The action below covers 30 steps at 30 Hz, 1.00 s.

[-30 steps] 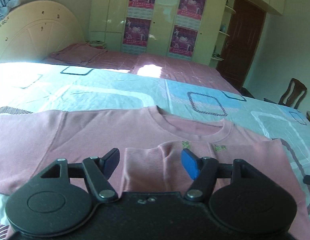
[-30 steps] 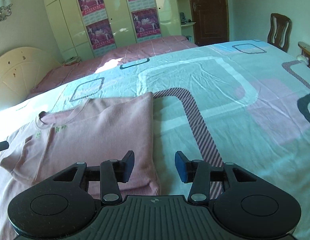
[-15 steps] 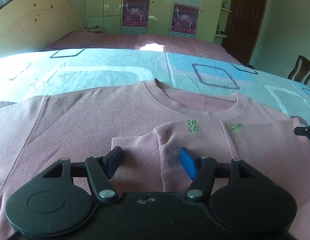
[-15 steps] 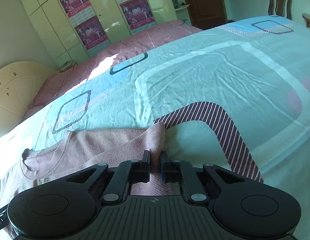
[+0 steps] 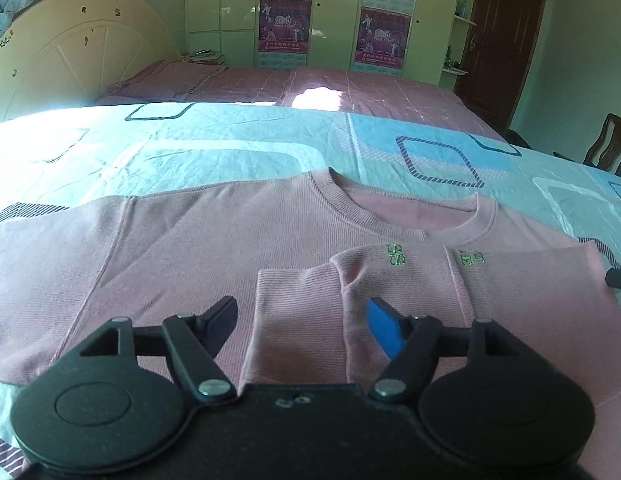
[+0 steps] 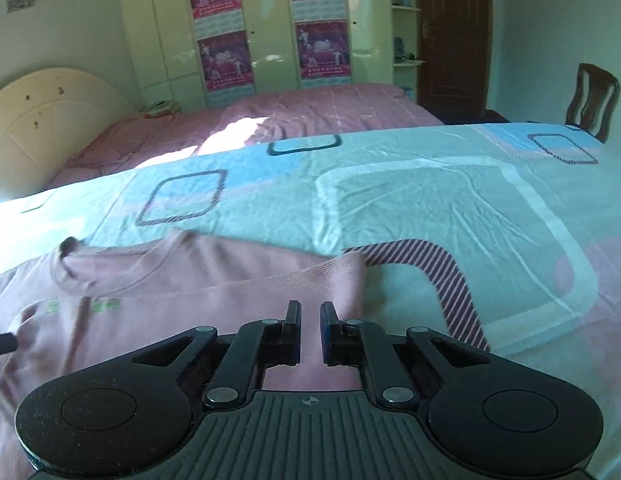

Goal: Fold small clothes
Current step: 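Move the left gripper to the other sleeve cuff and grasp it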

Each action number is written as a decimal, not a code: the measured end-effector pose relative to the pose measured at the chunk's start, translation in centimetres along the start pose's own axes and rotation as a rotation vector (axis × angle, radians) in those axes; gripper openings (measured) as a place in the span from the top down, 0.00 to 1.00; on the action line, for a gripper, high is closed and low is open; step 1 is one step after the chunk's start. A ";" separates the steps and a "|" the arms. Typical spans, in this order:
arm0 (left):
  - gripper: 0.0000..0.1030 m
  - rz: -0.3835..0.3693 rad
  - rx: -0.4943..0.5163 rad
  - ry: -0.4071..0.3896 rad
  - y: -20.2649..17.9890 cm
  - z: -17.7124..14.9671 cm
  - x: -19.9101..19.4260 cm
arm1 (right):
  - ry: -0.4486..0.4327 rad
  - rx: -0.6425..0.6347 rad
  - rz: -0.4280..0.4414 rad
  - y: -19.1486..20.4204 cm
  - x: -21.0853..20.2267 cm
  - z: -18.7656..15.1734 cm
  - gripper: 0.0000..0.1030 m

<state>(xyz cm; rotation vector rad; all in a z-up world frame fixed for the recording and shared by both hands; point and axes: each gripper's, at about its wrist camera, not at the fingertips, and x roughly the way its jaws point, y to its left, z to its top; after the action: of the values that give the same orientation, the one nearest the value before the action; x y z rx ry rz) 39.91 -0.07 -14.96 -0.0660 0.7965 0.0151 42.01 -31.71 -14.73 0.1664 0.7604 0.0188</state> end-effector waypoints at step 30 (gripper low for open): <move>0.21 0.309 -0.438 0.036 35.8 -4.3 -9.1 | 0.074 -0.033 0.220 27.0 -0.4 -4.4 0.37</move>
<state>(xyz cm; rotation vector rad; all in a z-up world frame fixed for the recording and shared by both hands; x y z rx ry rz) 29.08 35.47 -13.32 -0.3576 0.8225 0.4825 39.89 -4.43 -13.36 0.2186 0.8126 0.2470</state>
